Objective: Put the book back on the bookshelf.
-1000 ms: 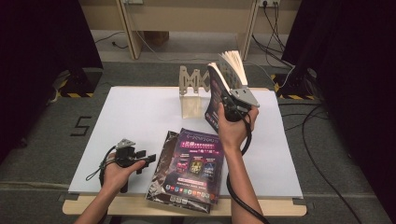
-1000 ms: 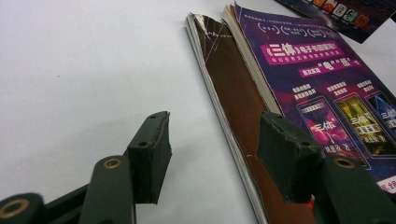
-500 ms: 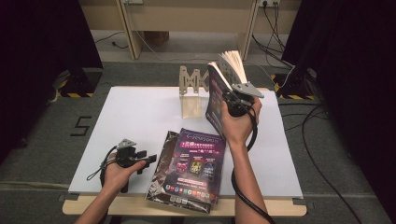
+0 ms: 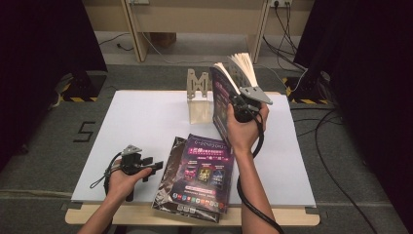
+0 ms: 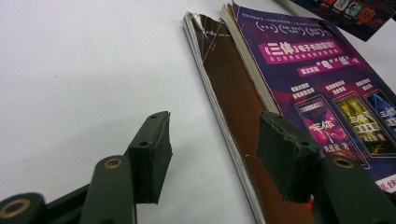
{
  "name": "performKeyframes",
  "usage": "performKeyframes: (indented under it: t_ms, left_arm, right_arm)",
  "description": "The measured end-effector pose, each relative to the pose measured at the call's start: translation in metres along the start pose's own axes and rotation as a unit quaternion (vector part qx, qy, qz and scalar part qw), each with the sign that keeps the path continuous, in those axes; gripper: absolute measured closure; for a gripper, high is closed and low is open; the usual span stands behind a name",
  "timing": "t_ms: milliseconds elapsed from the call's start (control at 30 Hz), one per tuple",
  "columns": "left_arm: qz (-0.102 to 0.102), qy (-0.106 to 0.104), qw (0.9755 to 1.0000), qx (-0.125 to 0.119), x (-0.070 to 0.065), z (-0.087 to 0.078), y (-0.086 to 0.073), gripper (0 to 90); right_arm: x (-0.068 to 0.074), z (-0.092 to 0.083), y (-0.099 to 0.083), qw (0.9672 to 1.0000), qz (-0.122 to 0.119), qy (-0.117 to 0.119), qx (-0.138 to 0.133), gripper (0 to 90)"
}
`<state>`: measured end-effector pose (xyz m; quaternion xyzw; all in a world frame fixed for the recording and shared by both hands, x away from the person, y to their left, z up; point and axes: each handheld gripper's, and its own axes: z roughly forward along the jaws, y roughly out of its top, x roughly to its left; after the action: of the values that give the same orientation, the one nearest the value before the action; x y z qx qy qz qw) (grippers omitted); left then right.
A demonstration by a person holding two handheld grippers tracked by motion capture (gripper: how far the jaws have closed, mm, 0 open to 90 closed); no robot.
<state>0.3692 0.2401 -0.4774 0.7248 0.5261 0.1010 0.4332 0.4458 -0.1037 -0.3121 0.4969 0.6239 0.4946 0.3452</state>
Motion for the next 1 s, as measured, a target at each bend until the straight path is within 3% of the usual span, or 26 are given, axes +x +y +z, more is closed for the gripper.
performKeyframes:
  t_ms: [1000]
  left_arm:
    - [-0.002,0.001,1.0000,0.000,0.003,-0.002,0.001,43.9]
  right_arm:
    - [0.012,0.013,0.013,0.9993,0.003,-0.015,-0.035,83.2]
